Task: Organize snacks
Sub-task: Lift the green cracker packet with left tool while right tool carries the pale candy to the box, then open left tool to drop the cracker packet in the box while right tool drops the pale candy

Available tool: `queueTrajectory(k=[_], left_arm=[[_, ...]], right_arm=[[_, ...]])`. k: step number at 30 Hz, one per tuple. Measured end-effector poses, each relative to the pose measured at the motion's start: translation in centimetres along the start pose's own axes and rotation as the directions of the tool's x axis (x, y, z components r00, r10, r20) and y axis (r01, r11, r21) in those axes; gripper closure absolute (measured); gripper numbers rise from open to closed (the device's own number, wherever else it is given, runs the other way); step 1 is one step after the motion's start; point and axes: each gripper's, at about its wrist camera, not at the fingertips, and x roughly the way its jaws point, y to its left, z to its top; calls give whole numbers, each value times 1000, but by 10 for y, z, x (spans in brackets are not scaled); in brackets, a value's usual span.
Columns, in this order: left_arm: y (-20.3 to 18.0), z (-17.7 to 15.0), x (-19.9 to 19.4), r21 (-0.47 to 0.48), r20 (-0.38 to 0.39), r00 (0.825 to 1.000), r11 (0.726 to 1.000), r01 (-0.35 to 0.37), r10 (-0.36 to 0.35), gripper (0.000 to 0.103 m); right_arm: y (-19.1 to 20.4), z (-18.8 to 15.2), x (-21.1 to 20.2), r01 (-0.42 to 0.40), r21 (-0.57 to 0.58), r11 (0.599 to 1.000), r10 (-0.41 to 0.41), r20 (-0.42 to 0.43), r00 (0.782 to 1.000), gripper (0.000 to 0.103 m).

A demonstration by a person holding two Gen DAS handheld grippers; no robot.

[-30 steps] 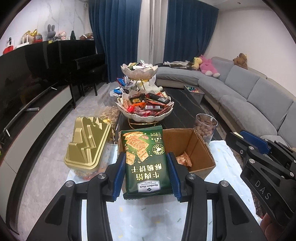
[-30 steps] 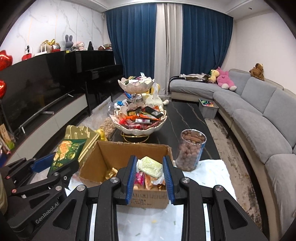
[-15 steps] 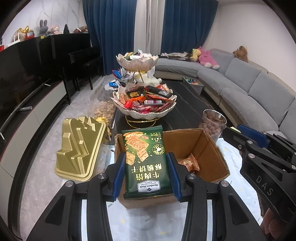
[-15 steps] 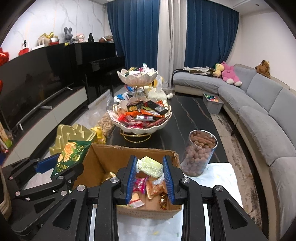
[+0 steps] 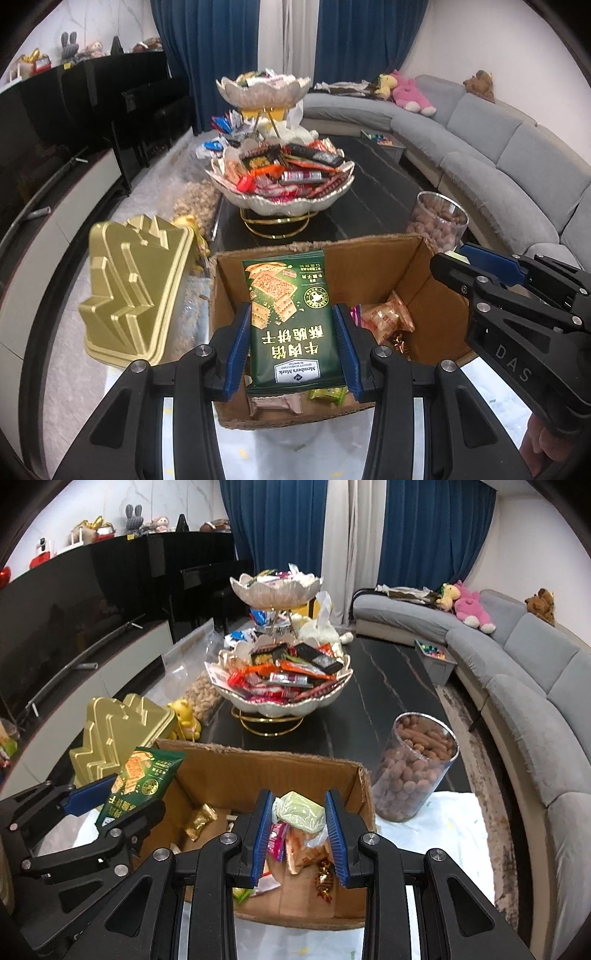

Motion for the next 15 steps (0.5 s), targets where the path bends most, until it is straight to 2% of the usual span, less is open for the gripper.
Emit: queueTrajectory(k=[12, 14, 15], left_arm=[[0, -5, 18, 12, -45, 999, 1000, 10, -10, 59], [-1, -5, 16, 17, -43, 999, 1000, 9, -8, 53], [-1, -4, 15, 22, -41, 999, 1000, 2, -2, 47]], right_arm=[[3, -4, 9, 2, -30, 1000, -3, -11, 1000, 71], [2, -3, 7, 13, -30, 999, -13, -7, 1000, 59], [2, -3, 6, 31, -29, 999, -31, -3, 1000, 52]])
